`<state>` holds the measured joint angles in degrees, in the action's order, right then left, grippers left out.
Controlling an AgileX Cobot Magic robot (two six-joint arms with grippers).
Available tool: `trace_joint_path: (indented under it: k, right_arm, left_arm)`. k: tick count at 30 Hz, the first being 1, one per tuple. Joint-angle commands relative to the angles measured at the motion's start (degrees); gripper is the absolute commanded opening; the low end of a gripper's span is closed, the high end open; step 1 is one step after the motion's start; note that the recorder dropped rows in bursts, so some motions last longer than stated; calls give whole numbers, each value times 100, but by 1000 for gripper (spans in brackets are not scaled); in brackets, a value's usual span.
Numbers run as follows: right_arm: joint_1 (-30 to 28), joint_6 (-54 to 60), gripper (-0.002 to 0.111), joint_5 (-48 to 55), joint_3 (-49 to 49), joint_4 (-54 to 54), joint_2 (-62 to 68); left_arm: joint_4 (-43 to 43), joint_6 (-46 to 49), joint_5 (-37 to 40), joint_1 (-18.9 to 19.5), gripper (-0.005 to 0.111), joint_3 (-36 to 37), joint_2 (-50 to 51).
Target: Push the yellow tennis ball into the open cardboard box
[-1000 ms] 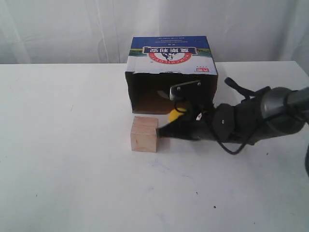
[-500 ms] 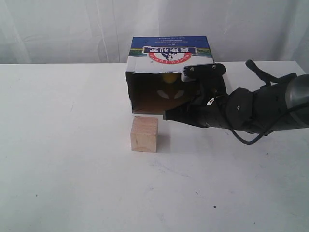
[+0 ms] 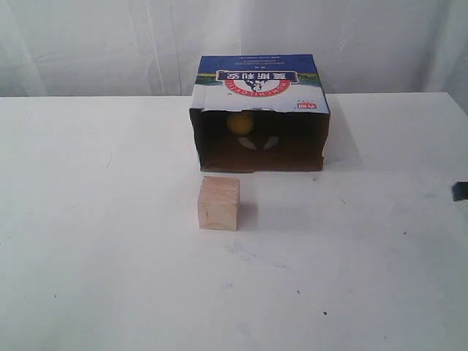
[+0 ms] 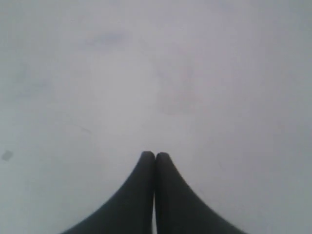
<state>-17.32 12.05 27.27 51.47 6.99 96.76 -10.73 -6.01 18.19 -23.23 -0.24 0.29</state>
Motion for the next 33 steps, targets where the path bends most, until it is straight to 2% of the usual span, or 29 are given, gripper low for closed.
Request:
trace_joint_path:
  k: [1,5,13,19,25,29,33]
  right_arm:
    - [-569,-707,0,1263,-23,-235,-287]
    - [-492,-667,0,1322,-99,-196,-869]
    - [-493,-691,0,-724,-815,-56,-2995]
    - [-295,-647,0,-794,-813,71,-4539]
    - [425,-628,0,-808,-818,201,-5734]
    - [1136,-559,0,-859,-1060,213,-6310]
    - [1493,-171,0,-968,-1341,217,-7084]
  left_arm:
    - [-2,-8,22,-38,0,24,-29]
    - [-2,-8,22,-38,0,24,-29]
    - [-2,-8,22,-38,0,24,-29]
    - [-2,-8,22,-38,0,24,-29]
    - [-2,-8,22,-38,0,24,-29]
    - [-2,-8,22,-38,0,24,-29]
    - [-2,-8,22,-38,0,24,-29]
